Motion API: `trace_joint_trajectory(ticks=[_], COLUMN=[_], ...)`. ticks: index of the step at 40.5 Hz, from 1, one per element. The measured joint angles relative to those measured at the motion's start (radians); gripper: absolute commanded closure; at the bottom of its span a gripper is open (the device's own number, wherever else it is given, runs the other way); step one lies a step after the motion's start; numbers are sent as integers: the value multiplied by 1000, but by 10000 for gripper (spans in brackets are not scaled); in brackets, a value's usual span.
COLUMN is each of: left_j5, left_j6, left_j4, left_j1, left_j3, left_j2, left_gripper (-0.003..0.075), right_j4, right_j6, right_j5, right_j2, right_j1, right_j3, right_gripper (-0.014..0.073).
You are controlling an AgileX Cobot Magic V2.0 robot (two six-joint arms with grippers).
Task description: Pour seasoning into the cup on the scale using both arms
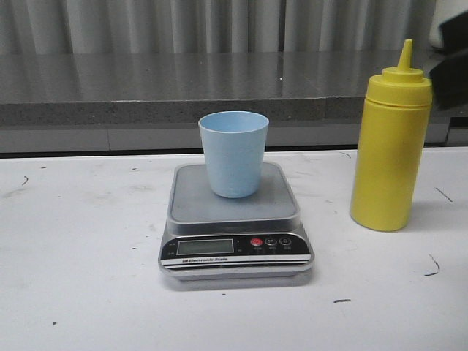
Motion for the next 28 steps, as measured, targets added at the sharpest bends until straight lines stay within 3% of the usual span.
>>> trace_joint_trajectory(ticks=[10,28], left_j5=[0,0], left_j6=[0,0], left_j4=[0,0], left_j1=[0,0], left_j3=[0,0], left_j2=[0,0], left_gripper=[740,740], right_j4=[-36,-72], right_j6=[-5,-9], right_j5=[241,343], right_j2=[-246,-454], right_j1=[-209,-225], right_j3=[-52,-56], right_gripper=[704,704])
